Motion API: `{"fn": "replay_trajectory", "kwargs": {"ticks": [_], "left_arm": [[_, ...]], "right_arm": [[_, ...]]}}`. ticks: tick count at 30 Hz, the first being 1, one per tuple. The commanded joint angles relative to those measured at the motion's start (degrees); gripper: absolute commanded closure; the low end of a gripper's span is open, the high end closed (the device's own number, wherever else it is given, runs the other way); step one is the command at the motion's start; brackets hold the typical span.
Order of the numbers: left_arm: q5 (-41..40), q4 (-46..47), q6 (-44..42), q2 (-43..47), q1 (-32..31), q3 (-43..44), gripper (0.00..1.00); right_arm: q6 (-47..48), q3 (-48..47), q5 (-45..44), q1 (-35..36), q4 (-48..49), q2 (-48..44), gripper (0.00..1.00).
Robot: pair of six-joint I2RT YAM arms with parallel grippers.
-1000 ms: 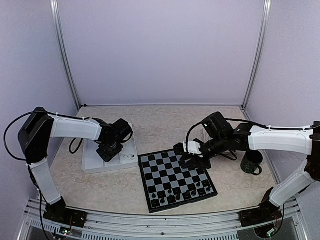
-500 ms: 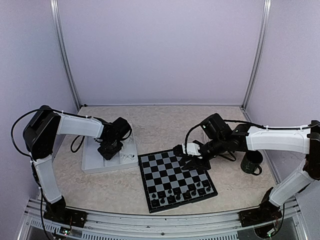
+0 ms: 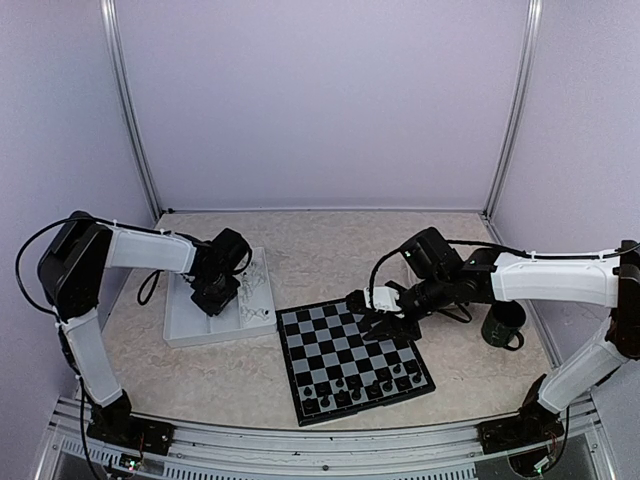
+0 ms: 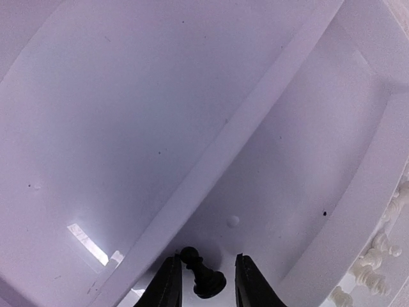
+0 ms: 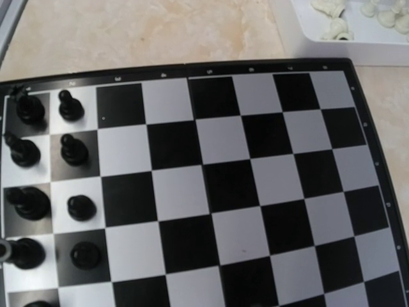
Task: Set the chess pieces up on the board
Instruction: Move the pawn into the storage box.
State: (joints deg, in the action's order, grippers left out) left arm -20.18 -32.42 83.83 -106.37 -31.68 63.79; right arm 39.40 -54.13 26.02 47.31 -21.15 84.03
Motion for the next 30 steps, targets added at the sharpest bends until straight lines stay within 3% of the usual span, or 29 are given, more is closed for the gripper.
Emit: {"fn": "replay_trajectory", "kwargs": {"ticks": [1, 11, 23, 30], "left_arm": [[10.50, -3.48, -2.77, -3.01, 4.09, -3.02, 0.70], [15.93, -11.26, -7.80, -7.01, 5.39, -0.50, 0.79], [16.60, -13.88, -7.84, -10.53, -0.83, -0.44, 0.76], [14.86, -13.29, -8.51, -9.54, 0.66, -1.96, 0.76]], "right_arm": [[0.33, 0.52, -0.04, 0.55, -0.72, -0.11, 0.69], [0.73, 0.69, -0.50, 0.54, -1.00, -2.57, 0.69], [0.76, 0.78, 0.87, 0.54, -1.38, -3.99, 0.69], [0.79, 0.93, 0.65, 0.59, -1.38, -4.23, 0.69]]}}
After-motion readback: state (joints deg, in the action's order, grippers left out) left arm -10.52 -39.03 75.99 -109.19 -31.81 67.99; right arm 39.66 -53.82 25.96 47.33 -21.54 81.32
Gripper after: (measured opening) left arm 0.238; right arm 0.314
